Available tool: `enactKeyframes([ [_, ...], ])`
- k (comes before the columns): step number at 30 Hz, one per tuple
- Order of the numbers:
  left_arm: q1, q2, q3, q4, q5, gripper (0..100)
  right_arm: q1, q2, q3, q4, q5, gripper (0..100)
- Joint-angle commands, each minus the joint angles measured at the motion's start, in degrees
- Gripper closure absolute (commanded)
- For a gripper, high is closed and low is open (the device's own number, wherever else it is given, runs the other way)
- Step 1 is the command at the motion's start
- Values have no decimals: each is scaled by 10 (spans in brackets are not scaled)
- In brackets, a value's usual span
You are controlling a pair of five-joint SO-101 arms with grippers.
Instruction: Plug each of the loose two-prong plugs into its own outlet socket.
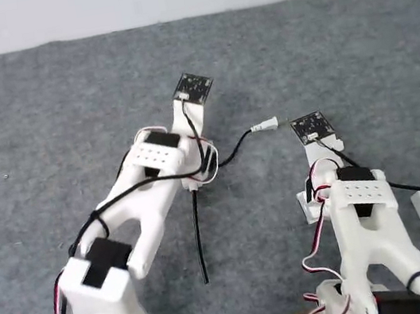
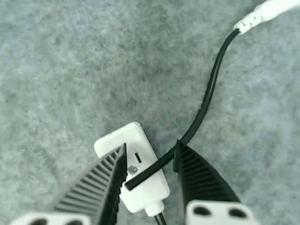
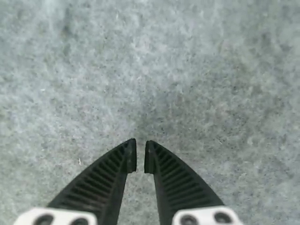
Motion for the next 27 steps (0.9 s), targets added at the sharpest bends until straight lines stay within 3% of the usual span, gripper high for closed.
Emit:
enactKeyframes([
  [1,-3,28,-59,56,3,852,5,0,-13,-5,6,954],
  [6,-7,25,-54,85,11,852,5,0,-13,-5,7,954],
  [11,-8,7,-26,74,68,848,5,0,-13,-5,7,954],
  [20,-7,7,-26,74,76,848,5,0,-13,-5,7,954],
  [27,-4,8,-27,74,162,847,5,0,-13,-5,7,954],
])
